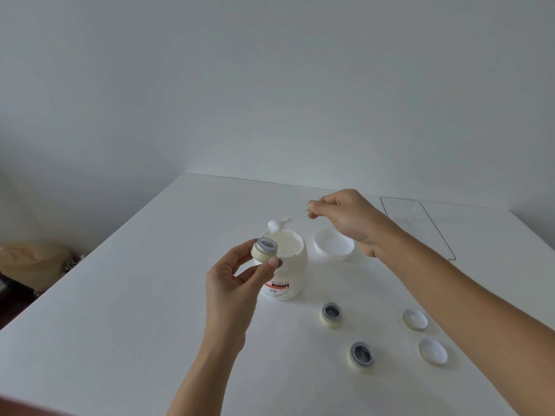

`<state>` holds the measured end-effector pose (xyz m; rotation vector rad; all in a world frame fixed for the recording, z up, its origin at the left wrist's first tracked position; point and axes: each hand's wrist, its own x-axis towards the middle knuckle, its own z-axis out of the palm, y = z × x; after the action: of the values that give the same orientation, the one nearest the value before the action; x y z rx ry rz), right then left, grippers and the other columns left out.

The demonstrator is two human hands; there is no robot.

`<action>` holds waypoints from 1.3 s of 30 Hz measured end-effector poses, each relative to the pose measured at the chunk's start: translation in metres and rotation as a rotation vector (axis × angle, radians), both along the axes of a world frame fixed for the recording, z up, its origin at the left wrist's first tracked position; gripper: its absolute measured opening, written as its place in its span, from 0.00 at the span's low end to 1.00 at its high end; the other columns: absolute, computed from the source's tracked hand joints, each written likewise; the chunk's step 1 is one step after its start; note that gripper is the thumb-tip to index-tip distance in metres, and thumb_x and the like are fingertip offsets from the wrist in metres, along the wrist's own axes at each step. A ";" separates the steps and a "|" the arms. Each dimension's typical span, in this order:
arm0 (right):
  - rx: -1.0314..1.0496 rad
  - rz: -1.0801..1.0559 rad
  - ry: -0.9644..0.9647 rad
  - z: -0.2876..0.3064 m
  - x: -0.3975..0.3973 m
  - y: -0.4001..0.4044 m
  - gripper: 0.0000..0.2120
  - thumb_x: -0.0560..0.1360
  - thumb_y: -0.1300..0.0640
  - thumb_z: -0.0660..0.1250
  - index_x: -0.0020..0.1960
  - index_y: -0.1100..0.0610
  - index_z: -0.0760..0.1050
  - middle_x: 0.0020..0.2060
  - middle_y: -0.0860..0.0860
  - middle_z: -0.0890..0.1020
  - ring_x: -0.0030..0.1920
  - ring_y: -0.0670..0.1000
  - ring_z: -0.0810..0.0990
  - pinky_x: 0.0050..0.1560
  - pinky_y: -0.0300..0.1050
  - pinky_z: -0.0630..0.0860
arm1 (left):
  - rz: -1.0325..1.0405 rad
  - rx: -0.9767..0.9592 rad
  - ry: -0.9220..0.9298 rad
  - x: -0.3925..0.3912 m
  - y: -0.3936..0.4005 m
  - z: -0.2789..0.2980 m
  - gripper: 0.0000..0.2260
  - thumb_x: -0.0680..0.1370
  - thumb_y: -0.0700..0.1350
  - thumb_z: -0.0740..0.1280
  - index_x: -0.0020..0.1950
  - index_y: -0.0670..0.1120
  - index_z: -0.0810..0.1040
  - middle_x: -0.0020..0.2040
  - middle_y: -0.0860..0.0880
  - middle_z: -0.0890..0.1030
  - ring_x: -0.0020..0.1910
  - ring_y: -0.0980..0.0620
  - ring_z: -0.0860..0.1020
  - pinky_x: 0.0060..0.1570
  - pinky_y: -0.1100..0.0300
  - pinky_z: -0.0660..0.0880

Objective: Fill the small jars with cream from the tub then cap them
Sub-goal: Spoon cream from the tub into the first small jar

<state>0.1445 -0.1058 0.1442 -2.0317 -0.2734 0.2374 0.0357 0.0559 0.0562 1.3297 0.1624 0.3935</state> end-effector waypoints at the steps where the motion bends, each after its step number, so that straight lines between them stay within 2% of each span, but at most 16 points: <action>1: -0.011 -0.001 -0.020 0.000 -0.003 0.002 0.12 0.79 0.53 0.63 0.39 0.55 0.80 0.43 0.42 0.80 0.55 0.46 0.74 0.54 0.39 0.64 | -0.010 -0.006 -0.008 0.000 -0.001 0.001 0.15 0.73 0.37 0.74 0.59 0.43 0.81 0.53 0.47 0.86 0.47 0.48 0.86 0.50 0.57 0.79; 2: -0.038 -0.007 -0.051 -0.001 -0.006 0.004 0.13 0.79 0.53 0.63 0.40 0.57 0.80 0.41 0.39 0.80 0.53 0.46 0.76 0.55 0.41 0.67 | -0.017 -0.010 -0.015 0.000 -0.002 0.002 0.15 0.73 0.37 0.74 0.59 0.43 0.81 0.53 0.46 0.86 0.47 0.49 0.86 0.50 0.57 0.78; 4: -0.109 -0.021 -0.137 -0.003 -0.013 0.007 0.15 0.79 0.51 0.62 0.43 0.61 0.81 0.38 0.37 0.79 0.46 0.42 0.76 0.63 0.50 0.68 | -0.027 -0.014 -0.028 -0.001 -0.002 0.004 0.16 0.72 0.39 0.75 0.59 0.42 0.81 0.52 0.46 0.86 0.48 0.49 0.86 0.51 0.56 0.78; 6: -0.154 -0.034 -0.253 -0.004 -0.019 0.008 0.15 0.79 0.50 0.62 0.43 0.59 0.81 0.37 0.37 0.79 0.40 0.40 0.73 0.63 0.54 0.67 | -0.034 -0.019 -0.038 -0.002 -0.003 0.005 0.19 0.69 0.43 0.75 0.59 0.43 0.82 0.52 0.45 0.87 0.48 0.48 0.86 0.52 0.55 0.79; 8: -0.182 -0.050 -0.419 -0.006 -0.024 0.009 0.13 0.78 0.51 0.63 0.40 0.55 0.80 0.38 0.38 0.78 0.46 0.45 0.73 0.59 0.50 0.65 | -0.038 -0.027 -0.045 -0.003 -0.002 0.006 0.20 0.67 0.45 0.75 0.58 0.43 0.82 0.52 0.45 0.87 0.48 0.47 0.86 0.52 0.54 0.79; 10: -0.174 -0.048 -0.594 -0.009 -0.030 0.009 0.10 0.77 0.52 0.65 0.39 0.51 0.79 0.43 0.44 0.75 0.52 0.48 0.72 0.56 0.42 0.60 | -0.041 -0.042 -0.054 -0.003 -0.001 0.006 0.20 0.67 0.46 0.75 0.57 0.44 0.83 0.51 0.46 0.87 0.49 0.47 0.86 0.50 0.57 0.81; 12: -0.150 -0.042 -0.794 -0.012 -0.036 0.008 0.07 0.76 0.53 0.67 0.41 0.51 0.80 0.44 0.47 0.72 0.49 0.49 0.71 0.52 0.37 0.58 | -0.044 -0.066 -0.065 -0.003 0.000 0.007 0.19 0.66 0.47 0.75 0.56 0.45 0.83 0.51 0.45 0.87 0.49 0.46 0.86 0.47 0.60 0.81; 16: -0.251 -0.021 -1.254 -0.020 -0.041 0.000 0.08 0.76 0.51 0.67 0.42 0.51 0.82 0.44 0.49 0.72 0.45 0.51 0.71 0.52 0.44 0.58 | -0.053 -0.113 -0.073 -0.003 0.001 0.008 0.16 0.67 0.47 0.75 0.54 0.45 0.85 0.50 0.45 0.87 0.48 0.47 0.86 0.45 0.63 0.81; 19: -0.298 -0.001 -1.411 -0.029 -0.041 -0.009 0.07 0.76 0.51 0.67 0.45 0.51 0.83 0.47 0.48 0.70 0.46 0.51 0.70 0.53 0.46 0.57 | -0.058 -0.145 -0.067 -0.003 0.002 0.008 0.15 0.68 0.46 0.75 0.53 0.45 0.85 0.50 0.44 0.87 0.49 0.46 0.86 0.45 0.63 0.80; 25: -0.303 -0.030 -1.494 -0.035 -0.043 -0.020 0.04 0.74 0.54 0.70 0.46 0.50 0.84 0.47 0.48 0.70 0.46 0.51 0.69 0.50 0.48 0.56 | -0.068 -0.168 -0.072 -0.004 0.003 0.009 0.16 0.66 0.48 0.78 0.53 0.46 0.86 0.51 0.43 0.87 0.49 0.45 0.86 0.47 0.62 0.80; 30: -0.268 -0.045 -1.484 -0.035 -0.042 -0.025 0.06 0.77 0.52 0.67 0.46 0.50 0.83 0.47 0.48 0.70 0.45 0.51 0.69 0.50 0.50 0.58 | -0.062 -0.163 -0.067 -0.005 0.006 0.008 0.16 0.66 0.48 0.75 0.53 0.47 0.86 0.51 0.45 0.87 0.49 0.46 0.86 0.45 0.64 0.80; 34: -0.218 -0.156 -1.323 -0.034 -0.034 -0.023 0.07 0.77 0.51 0.66 0.43 0.51 0.82 0.44 0.49 0.73 0.44 0.50 0.70 0.52 0.47 0.57 | -0.061 -0.143 -0.064 -0.007 0.010 0.004 0.14 0.67 0.48 0.74 0.52 0.50 0.86 0.51 0.48 0.87 0.49 0.48 0.86 0.44 0.65 0.80; 39: -0.428 -0.116 -1.034 -0.037 -0.016 -0.009 0.05 0.75 0.54 0.69 0.42 0.52 0.82 0.45 0.51 0.74 0.46 0.54 0.72 0.50 0.42 0.53 | -0.090 -0.167 -0.052 -0.011 0.010 -0.002 0.16 0.69 0.46 0.73 0.57 0.47 0.83 0.53 0.47 0.86 0.50 0.47 0.86 0.46 0.64 0.80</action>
<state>0.1284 -0.1148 0.1076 -2.4260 -0.7812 -0.9318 0.0248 0.0661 0.0542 1.1563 0.0892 0.3309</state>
